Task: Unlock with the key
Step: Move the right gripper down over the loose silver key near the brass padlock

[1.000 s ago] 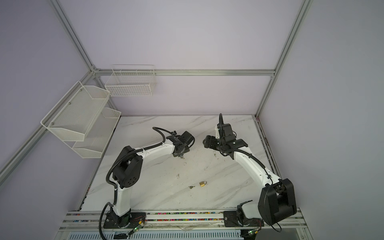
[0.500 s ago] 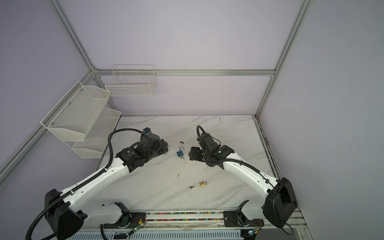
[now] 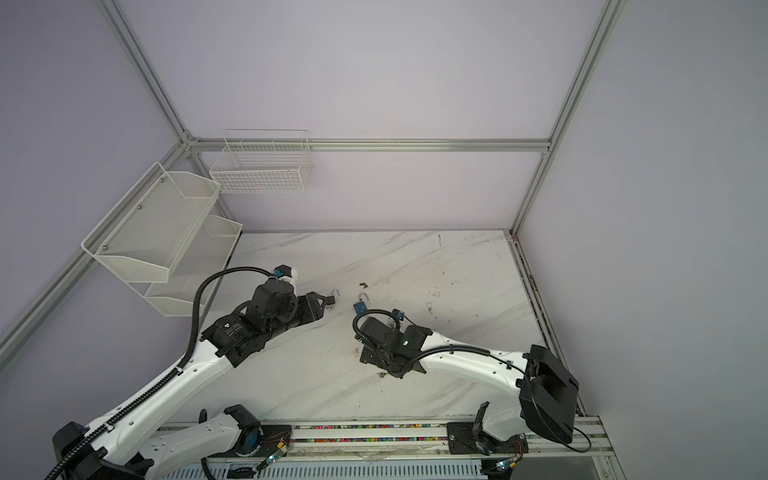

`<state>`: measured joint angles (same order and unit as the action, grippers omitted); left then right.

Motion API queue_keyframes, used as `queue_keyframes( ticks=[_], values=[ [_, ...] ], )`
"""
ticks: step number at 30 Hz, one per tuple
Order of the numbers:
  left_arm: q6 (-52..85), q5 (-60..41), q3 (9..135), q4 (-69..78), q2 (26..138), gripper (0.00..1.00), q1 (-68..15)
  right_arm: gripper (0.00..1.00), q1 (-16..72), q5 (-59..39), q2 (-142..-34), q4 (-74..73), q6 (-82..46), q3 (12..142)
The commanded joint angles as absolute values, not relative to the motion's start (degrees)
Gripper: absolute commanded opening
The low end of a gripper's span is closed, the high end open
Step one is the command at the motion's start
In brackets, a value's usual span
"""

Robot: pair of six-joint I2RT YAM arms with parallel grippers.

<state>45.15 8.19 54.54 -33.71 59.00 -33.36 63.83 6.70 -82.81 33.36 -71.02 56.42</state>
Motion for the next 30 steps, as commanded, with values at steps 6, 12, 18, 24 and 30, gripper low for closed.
queue_keyframes(
  ticks=[6, 12, 18, 24, 30],
  values=[
    [43.9, 2.6, 52.4, -28.4, 59.2, 0.64, -32.7, 0.62, 65.1, 11.6, -84.9, 32.2, -88.6, 52.3],
    [44.5, 1.9, 51.3, -26.9, 58.9, 0.64, -32.7, 0.61, 65.2, 12.4, -89.2, 33.7, -89.4, 54.5],
    [43.7, 1.7, 50.9, -27.1, 59.1, 0.64, -32.6, 0.6, 65.6, 12.8, -92.9, 35.6, -89.5, 56.4],
    [43.9, 2.0, 49.9, -26.3, 59.2, 0.64, -32.3, 0.6, 65.8, 12.0, -95.6, 36.3, -89.1, 56.9],
    [44.8, 1.7, 49.1, -26.2, 58.9, 0.64, -32.0, 0.56, 66.2, 11.9, -97.5, 38.2, -87.2, 58.2]
  ],
)
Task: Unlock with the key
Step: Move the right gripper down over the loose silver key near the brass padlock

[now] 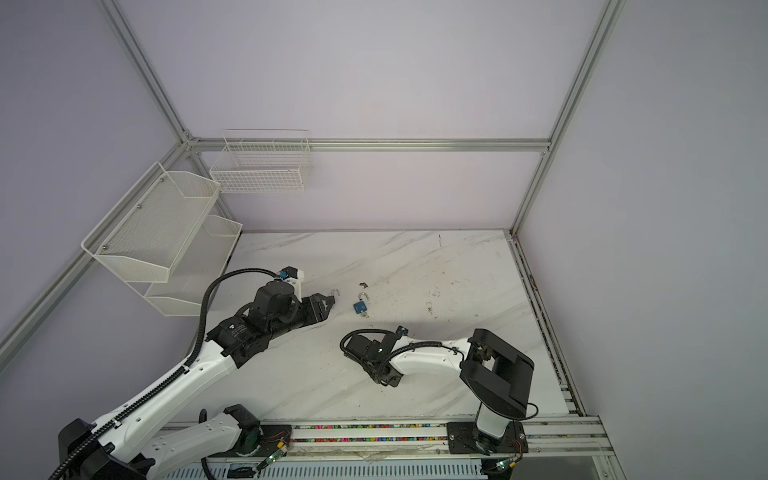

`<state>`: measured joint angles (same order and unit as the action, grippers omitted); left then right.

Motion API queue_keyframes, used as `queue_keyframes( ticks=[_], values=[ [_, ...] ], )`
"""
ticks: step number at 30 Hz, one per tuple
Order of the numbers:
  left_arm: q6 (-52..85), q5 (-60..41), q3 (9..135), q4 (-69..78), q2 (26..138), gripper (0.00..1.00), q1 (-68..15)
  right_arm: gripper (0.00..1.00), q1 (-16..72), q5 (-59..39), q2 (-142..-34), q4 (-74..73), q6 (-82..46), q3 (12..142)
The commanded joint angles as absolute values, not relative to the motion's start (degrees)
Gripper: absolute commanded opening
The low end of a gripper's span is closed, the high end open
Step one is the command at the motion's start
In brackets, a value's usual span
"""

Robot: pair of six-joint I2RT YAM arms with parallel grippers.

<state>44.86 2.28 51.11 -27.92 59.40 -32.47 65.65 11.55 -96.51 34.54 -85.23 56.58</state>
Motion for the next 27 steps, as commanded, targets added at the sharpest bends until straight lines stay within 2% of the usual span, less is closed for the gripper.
queue_keyframes(
  ticks=[1, 20, 27],
  values=[
    [44.9, 1.8, 48.7, -26.1, 58.6, 0.64, -32.0, 0.56, 66.2, 11.7, -98.0, 38.7, -86.6, 58.6],
    [47.1, 1.6, 47.3, -25.1, 59.5, 0.64, -31.9, 0.51, 67.0, 7.1, -97.3, 44.3, -77.6, 56.9],
    [47.9, 1.8, 47.4, -24.8, 59.7, 0.64, -31.9, 0.5, 66.4, 5.9, -93.2, 45.9, -74.2, 53.5]
  ],
)
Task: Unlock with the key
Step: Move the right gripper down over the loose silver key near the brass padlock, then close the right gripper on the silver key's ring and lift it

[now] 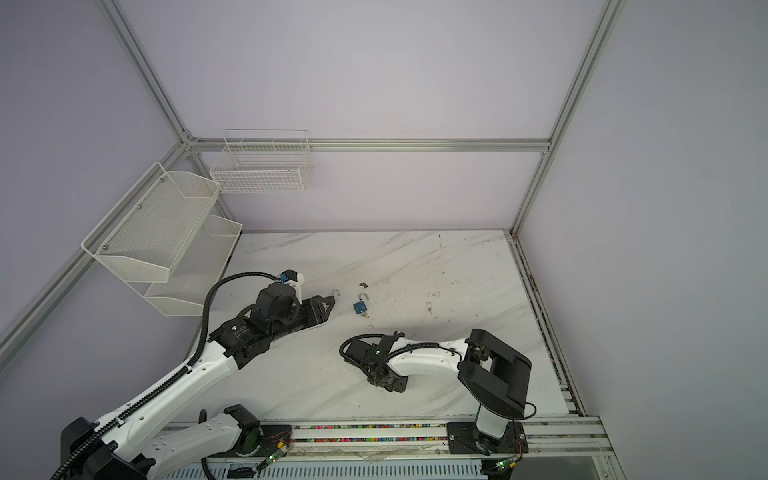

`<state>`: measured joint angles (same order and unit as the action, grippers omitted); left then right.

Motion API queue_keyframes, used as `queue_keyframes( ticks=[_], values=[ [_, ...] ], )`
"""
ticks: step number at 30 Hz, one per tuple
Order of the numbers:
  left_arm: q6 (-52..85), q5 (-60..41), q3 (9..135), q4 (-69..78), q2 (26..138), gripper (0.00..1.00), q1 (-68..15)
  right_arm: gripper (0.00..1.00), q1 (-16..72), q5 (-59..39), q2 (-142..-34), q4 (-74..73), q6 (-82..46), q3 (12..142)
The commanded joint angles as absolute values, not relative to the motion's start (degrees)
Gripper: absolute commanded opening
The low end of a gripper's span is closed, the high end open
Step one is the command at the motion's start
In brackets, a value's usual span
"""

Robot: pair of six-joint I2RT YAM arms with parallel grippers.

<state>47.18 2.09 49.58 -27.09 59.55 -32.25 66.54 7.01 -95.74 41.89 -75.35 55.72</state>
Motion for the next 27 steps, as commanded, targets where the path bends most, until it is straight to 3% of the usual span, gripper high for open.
queue_keyframes(
  ticks=[1, 10, 27],
  values=[
    [47.9, 1.7, 47.5, -24.9, 59.7, 0.64, -31.9, 0.5, 65.9, 5.6, -92.5, 46.0, -73.7, 52.9],
    [48.3, 2.6, 48.1, -24.5, 60.3, 0.64, -31.9, 0.48, 64.6, 2.4, -90.6, 43.7, -65.8, 55.6],
    [49.0, -5.2, 48.5, -21.5, 63.0, 0.64, -32.0, 0.36, 61.4, -1.9, -81.7, 37.3, -71.9, 46.4]
  ],
)
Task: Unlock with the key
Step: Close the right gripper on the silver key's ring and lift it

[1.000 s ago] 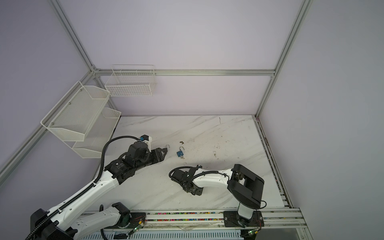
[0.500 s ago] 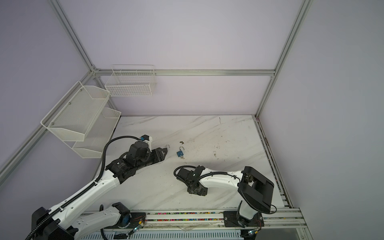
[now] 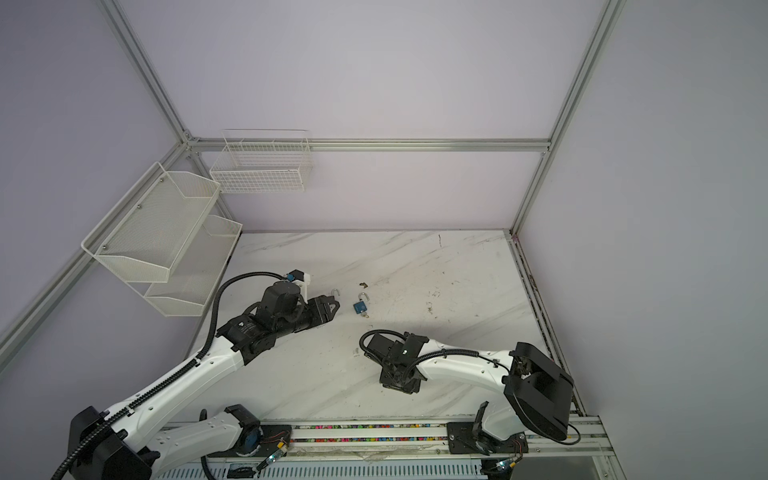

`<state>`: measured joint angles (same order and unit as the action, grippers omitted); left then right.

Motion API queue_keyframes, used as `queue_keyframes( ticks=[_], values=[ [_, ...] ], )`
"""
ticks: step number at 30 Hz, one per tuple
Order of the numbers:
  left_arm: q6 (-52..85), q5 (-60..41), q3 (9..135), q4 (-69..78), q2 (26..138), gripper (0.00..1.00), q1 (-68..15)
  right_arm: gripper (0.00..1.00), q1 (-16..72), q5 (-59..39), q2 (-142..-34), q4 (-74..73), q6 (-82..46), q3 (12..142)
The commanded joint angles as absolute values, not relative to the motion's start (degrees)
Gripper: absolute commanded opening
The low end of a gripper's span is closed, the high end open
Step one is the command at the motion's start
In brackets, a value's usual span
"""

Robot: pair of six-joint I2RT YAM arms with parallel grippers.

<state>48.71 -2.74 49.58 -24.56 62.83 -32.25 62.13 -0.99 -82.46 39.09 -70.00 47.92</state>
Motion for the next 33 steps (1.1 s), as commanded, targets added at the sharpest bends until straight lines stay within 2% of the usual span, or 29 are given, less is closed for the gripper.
queue_keyframes(
  ticks=[1, 11, 33],
  values=[
    [49.0, -5.5, 48.4, -21.3, 63.1, 0.64, -32.0, 0.35, 61.3, -2.4, -81.4, 36.1, -72.1, 45.7],
    [49.2, -6.5, 48.2, -20.5, 63.5, 0.64, -32.4, 0.26, 60.6, -4.0, -83.1, 31.9, -71.8, 43.7],
    [49.3, -7.5, 48.1, -19.0, 65.2, 0.65, -32.4, 0.12, 60.2, -2.5, -85.6, 33.0, -70.6, 44.3]
  ],
)
